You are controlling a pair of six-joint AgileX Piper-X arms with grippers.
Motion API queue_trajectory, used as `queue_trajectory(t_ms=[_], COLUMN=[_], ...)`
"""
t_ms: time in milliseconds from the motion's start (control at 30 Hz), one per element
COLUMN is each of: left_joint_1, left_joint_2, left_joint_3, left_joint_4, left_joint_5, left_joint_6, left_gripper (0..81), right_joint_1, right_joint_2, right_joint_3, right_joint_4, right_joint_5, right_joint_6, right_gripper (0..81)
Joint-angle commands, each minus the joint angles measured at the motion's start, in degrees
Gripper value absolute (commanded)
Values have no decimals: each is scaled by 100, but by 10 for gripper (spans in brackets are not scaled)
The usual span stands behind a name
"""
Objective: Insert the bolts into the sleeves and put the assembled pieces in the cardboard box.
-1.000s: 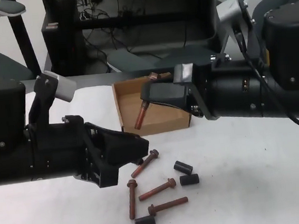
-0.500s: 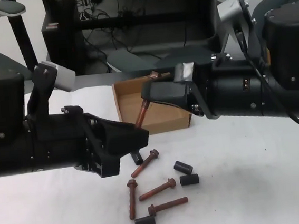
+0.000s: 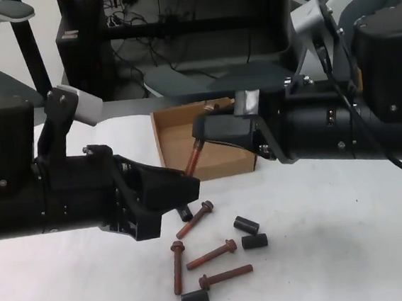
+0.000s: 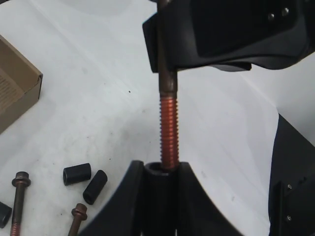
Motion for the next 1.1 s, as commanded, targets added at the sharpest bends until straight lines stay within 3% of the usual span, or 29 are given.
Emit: queue_trajectory(t_ms=[0,1067], left_joint_1=[-14,-14], left_joint_2=[-51,-51], left_joint_3=[-99,-106], left_joint_4=[-131,-422], left_joint_5=[-14,108], left_joint_6=[-1,-330], left_gripper=[17,17], right_joint_1=[-17,-17], right_joint_2=[-12,-12], right_joint_3=[-48,-48], right_joint_4=[100,138], right_joint_5=[-80,-225], right_joint_6=[-67,-141], right_gripper=[6,6])
